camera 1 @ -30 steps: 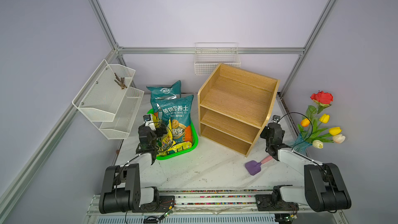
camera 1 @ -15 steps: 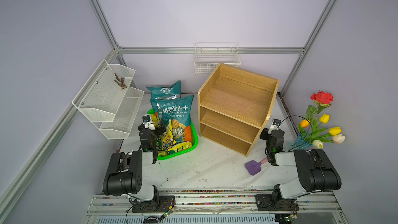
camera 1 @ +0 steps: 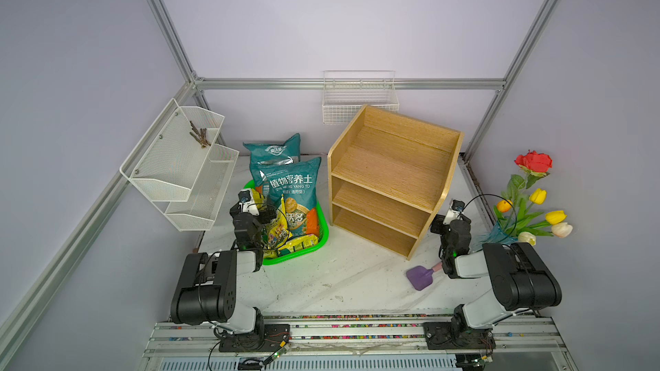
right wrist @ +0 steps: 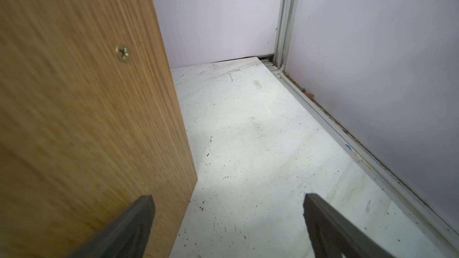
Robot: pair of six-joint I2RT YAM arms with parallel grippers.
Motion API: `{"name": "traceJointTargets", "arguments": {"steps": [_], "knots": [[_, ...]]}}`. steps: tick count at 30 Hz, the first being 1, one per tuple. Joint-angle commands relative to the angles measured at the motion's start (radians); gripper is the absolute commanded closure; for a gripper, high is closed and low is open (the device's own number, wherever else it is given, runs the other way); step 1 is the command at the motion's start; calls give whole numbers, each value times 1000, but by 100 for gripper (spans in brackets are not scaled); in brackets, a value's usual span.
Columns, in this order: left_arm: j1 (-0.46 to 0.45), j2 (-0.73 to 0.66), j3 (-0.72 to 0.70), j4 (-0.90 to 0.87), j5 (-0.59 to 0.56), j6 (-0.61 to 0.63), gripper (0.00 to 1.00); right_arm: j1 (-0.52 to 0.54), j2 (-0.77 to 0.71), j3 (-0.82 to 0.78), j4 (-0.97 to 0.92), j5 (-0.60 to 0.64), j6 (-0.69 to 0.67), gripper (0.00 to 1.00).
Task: Take down the fertilizer bag from the shelf
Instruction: Reset both arms
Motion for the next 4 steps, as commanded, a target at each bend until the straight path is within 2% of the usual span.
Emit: {"name": "traceJointTargets", "arguments": {"steps": [1,4], "knots": [[-34,41,0,-180,30,58,0,53,12,20,70,-105,-20,0],[-36,41,0,-180,27,57,0,51,6,16,71,-108,-23,0]]}}
